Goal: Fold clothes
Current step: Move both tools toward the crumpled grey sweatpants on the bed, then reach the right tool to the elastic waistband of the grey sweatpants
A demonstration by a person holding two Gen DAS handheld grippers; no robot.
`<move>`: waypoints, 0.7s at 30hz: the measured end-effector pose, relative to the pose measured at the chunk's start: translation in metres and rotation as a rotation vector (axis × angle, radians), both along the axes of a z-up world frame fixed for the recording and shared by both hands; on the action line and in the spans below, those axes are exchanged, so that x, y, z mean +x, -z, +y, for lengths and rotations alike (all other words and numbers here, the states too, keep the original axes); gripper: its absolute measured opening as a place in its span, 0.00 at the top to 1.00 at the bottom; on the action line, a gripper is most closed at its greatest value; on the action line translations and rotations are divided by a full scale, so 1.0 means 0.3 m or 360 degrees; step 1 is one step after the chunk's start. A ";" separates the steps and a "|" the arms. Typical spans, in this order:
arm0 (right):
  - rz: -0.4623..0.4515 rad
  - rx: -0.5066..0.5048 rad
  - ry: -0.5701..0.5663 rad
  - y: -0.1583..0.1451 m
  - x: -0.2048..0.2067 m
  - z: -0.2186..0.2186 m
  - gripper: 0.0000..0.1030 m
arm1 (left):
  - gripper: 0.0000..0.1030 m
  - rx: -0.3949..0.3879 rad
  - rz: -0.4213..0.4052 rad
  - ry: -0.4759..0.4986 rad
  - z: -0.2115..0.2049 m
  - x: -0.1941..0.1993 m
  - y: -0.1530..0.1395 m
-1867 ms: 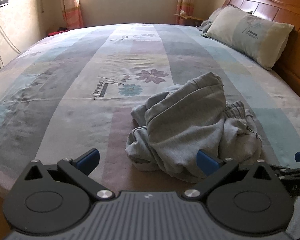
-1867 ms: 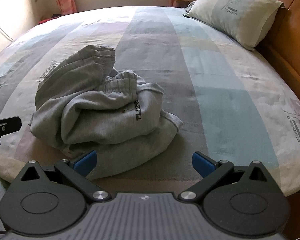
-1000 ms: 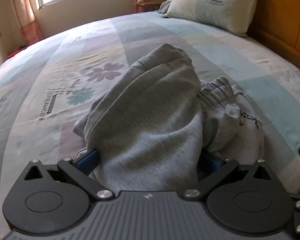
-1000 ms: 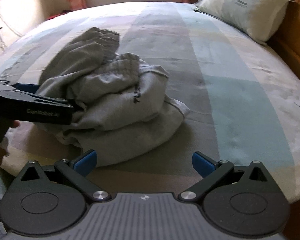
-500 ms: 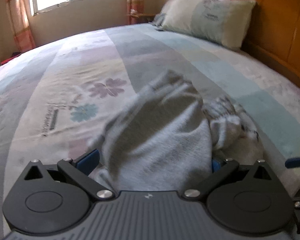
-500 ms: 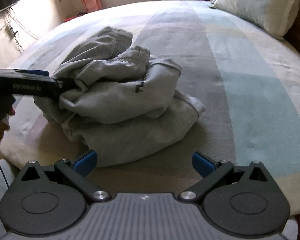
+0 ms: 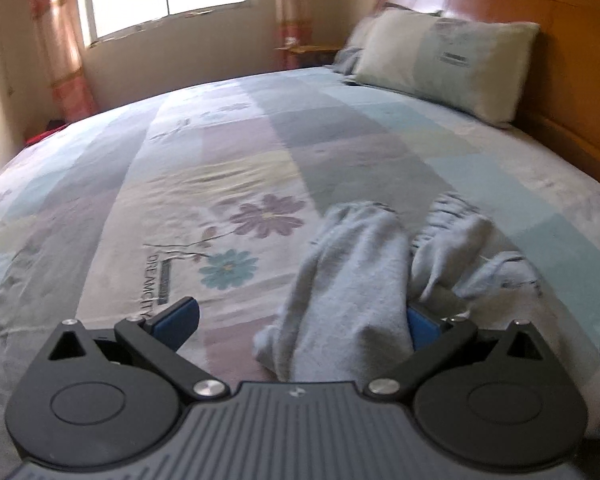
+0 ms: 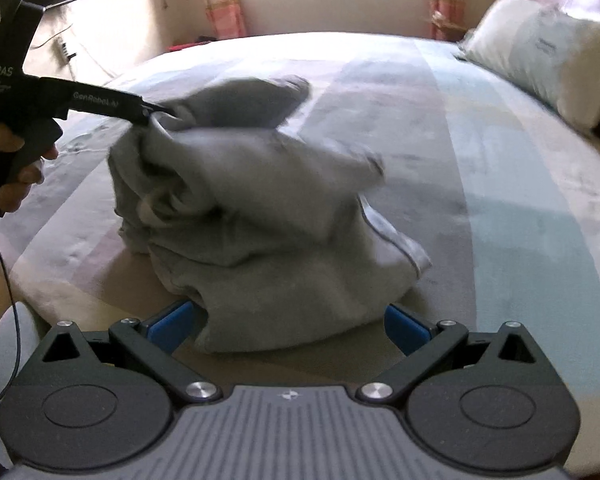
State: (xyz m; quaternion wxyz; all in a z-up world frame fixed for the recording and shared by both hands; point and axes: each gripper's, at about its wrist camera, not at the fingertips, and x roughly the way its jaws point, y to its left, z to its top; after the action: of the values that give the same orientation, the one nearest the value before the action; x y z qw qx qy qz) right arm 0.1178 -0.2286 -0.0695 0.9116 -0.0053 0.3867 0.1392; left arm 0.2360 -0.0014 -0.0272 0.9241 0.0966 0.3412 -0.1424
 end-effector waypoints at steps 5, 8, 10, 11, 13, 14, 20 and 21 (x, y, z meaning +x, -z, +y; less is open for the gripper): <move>-0.0144 -0.0138 -0.0135 -0.057 0.049 0.069 0.00 | 0.01 -0.0062 -0.0004 0.0057 0.021 -0.089 -0.023; -0.0211 -0.0261 -0.0207 -0.062 0.101 0.135 0.00 | 0.01 -0.0081 -0.0003 0.0072 0.039 -0.120 -0.032; -0.0228 -0.0344 -0.0258 -0.049 0.150 0.185 0.00 | 0.01 -0.0080 -0.0004 0.0070 0.047 -0.133 -0.035; -0.0222 -0.0376 -0.0273 -0.038 0.172 0.202 0.00 | 0.01 -0.0088 -0.0001 0.0075 0.048 -0.136 -0.037; -0.0222 -0.0458 -0.0249 -0.016 0.212 0.220 0.00 | 0.01 -0.0113 0.0002 0.0101 0.045 -0.143 -0.042; -0.0223 -0.0499 -0.0235 -0.004 0.232 0.228 0.00 | 0.01 -0.0125 0.0004 0.0113 0.044 -0.147 -0.044; -0.0167 -0.0390 0.0222 -0.002 0.285 0.011 0.00 | 0.01 -0.0096 0.0053 0.0208 -0.023 -0.131 -0.005; -0.0142 -0.0367 0.0252 0.006 0.282 -0.014 0.00 | 0.01 -0.0093 0.0068 0.0219 -0.037 -0.124 0.005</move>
State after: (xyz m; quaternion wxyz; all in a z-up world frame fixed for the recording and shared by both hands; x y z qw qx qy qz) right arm 0.2024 -0.2329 -0.0712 0.9293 -0.0857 0.3585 0.0211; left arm 0.1990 -0.0125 -0.0287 0.9071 0.0898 0.3490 -0.2175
